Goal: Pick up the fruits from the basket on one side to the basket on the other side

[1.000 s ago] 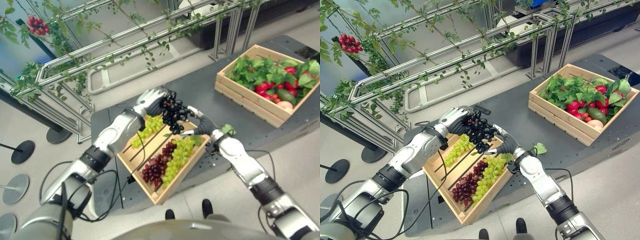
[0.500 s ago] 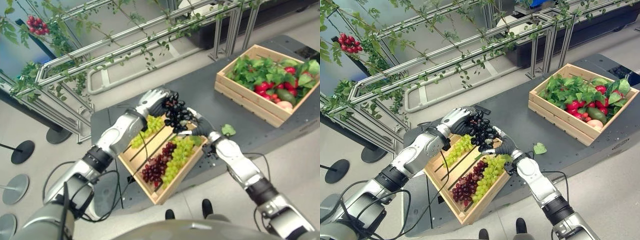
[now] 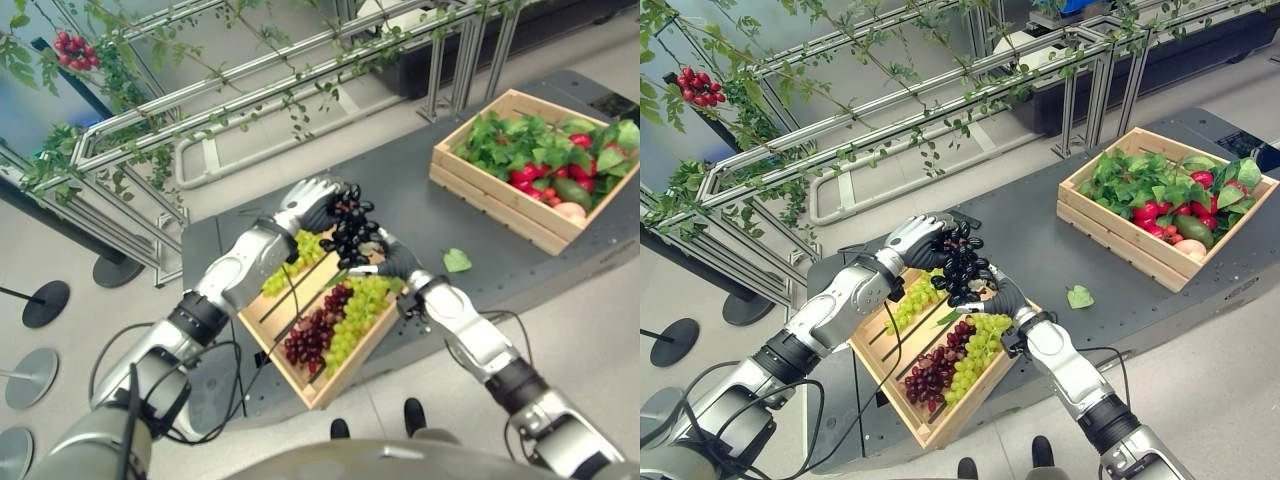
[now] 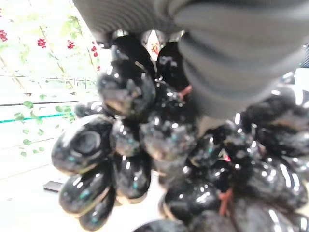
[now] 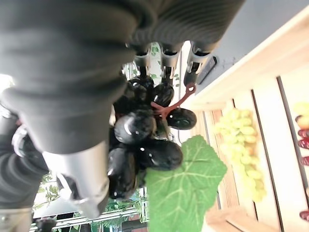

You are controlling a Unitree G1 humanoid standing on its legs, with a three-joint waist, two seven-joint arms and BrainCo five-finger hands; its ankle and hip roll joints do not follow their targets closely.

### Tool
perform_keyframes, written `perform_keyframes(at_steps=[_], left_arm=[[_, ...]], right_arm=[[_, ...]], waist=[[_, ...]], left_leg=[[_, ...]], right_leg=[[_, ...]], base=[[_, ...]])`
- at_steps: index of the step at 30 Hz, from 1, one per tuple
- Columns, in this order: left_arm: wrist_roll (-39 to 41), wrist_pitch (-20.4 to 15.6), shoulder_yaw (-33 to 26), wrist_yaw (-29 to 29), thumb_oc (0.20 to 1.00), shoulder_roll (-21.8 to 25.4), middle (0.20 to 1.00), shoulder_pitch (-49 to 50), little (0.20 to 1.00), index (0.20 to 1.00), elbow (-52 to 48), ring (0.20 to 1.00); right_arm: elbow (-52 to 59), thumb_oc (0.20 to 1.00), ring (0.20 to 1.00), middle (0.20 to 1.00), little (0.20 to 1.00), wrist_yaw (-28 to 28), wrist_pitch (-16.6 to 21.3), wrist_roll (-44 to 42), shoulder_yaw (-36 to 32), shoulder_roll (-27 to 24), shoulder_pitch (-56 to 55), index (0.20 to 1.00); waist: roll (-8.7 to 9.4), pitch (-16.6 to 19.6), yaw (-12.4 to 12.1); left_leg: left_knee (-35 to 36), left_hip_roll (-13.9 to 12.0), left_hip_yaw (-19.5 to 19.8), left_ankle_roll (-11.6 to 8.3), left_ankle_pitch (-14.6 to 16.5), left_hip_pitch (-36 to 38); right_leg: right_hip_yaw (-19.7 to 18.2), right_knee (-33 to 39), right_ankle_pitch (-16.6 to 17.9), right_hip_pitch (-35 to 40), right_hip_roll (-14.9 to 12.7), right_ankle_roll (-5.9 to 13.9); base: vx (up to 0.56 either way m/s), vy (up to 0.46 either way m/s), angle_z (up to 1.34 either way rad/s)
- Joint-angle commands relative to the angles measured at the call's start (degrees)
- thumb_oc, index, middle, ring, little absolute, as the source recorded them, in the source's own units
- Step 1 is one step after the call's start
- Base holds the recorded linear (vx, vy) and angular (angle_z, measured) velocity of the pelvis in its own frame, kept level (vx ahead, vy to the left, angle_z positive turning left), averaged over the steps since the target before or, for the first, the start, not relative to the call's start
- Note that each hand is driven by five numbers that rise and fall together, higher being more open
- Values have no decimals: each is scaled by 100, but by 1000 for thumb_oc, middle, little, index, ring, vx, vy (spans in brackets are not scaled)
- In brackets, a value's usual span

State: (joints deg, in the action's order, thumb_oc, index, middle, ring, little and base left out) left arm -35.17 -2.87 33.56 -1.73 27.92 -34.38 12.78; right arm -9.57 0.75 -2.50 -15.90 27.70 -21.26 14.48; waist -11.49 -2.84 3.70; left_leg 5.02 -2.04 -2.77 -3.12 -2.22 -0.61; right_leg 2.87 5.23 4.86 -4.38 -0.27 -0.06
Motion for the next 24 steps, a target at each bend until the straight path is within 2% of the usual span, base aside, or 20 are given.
perform_keyframes(at_steps=[1, 6, 8, 15, 24], left_arm=[[266, -30, -276, -425, 200, -105, 200, -421, 200, 200, -41, 200], [337, -12, -300, -479, 200, -127, 200, -360, 200, 200, -135, 200], [410, 10, -321, -509, 200, -156, 200, -310, 200, 200, -159, 200], [667, 32, -393, -573, 200, -195, 200, -184, 200, 200, -235, 200], [743, 35, -504, -674, 200, -88, 200, -60, 200, 200, -335, 200]], right_arm=[[11, 1000, 1000, 1000, 1000, -27, 383, -342, 168, 453, 264, 1000], [20, 1000, 1000, 1000, 1000, -146, 423, -711, 200, 570, 244, 1000], [13, 1000, 1000, 1000, 1000, -179, 456, -1183, 205, 680, 208, 1000], [-71, 1000, 1000, 1000, 1000, -217, 490, -1996, 289, 854, 159, 1000], [-225, 1000, 1000, 1000, 1000, -216, 524, -2292, 450, 1006, 174, 1000]], waist=[[429, 336, -14], [436, 333, -27], [442, 325, -31], [445, 330, -48], [441, 323, -77]], left_leg=[[-65, 385, -59, 102, 358, 104], [-71, 380, -61, 101, 359, 104], [-66, 377, -61, 102, 361, 113], [-49, 361, -78, 88, 411, 163], [-47, 350, -83, 75, 415, 172]], right_leg=[[-96, -23, -452, 231, -297, 512], [-91, -23, -445, 234, -300, 509], [-95, -23, -441, 234, -298, 506], [-93, -23, -492, 269, -283, 502], [-71, -23, -495, 282, -287, 499]], base=[[0, 0, 0], [0, 0, 0], [16, 0, 0], [10, 1, 0], [0, 0, 0]])
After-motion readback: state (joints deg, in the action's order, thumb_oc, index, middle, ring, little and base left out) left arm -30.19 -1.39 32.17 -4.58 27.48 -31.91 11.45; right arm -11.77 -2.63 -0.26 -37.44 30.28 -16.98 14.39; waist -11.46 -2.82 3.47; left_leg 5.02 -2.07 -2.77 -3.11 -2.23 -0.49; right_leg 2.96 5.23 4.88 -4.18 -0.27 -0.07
